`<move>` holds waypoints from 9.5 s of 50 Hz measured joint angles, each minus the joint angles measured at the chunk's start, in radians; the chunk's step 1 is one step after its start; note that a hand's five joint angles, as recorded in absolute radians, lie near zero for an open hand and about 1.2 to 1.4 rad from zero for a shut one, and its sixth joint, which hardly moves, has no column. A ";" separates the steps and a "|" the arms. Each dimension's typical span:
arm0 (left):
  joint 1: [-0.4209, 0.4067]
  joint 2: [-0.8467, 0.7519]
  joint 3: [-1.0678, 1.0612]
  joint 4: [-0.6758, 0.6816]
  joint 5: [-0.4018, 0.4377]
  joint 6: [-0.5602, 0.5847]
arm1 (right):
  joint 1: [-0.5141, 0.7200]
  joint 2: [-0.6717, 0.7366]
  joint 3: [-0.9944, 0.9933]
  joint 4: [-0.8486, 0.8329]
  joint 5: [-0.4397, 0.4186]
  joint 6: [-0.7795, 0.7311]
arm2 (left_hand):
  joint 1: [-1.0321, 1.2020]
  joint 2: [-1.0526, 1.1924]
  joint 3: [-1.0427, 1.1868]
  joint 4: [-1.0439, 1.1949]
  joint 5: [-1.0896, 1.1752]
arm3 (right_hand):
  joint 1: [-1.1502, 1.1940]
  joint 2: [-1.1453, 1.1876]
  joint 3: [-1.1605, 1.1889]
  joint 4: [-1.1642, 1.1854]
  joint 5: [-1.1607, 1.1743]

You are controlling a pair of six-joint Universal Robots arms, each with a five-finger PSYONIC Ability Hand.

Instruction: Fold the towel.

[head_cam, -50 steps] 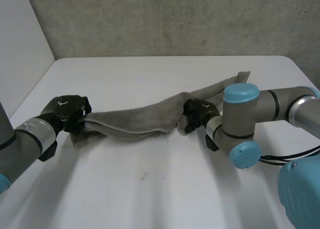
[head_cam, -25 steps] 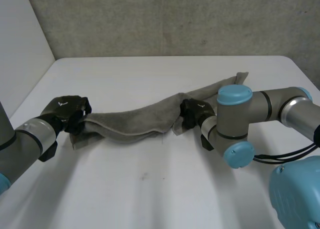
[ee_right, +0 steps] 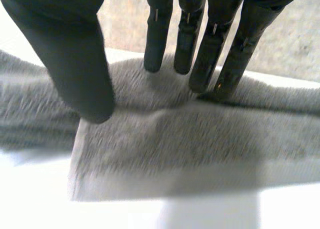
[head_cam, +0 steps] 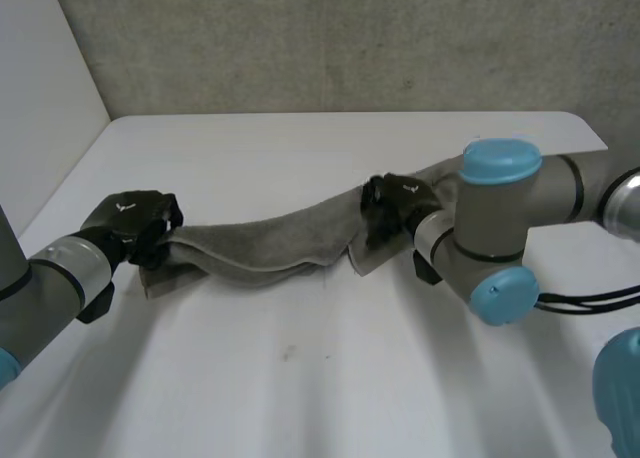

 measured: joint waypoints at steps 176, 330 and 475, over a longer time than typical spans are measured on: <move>0.131 0.368 0.369 -0.439 0.057 0.216 | -0.567 -0.808 0.025 0.590 -0.293 -0.686 | 0.052 0.085 0.084 0.086 0.074 | 0.367 0.485 0.485 0.491 0.442; -0.016 -0.159 0.193 0.208 -0.104 0.383 | -0.326 -0.423 0.412 -0.065 -0.069 -0.667 | -0.968 -0.967 -0.965 -0.963 -0.935 | -0.346 -0.396 -0.407 -0.407 -0.408; -0.209 0.130 -0.007 0.157 -0.200 0.072 | 0.249 -0.166 0.283 -0.125 -0.229 -0.375 | -0.969 -0.967 -0.965 -0.965 -0.935 | 0.302 0.453 0.461 0.479 0.428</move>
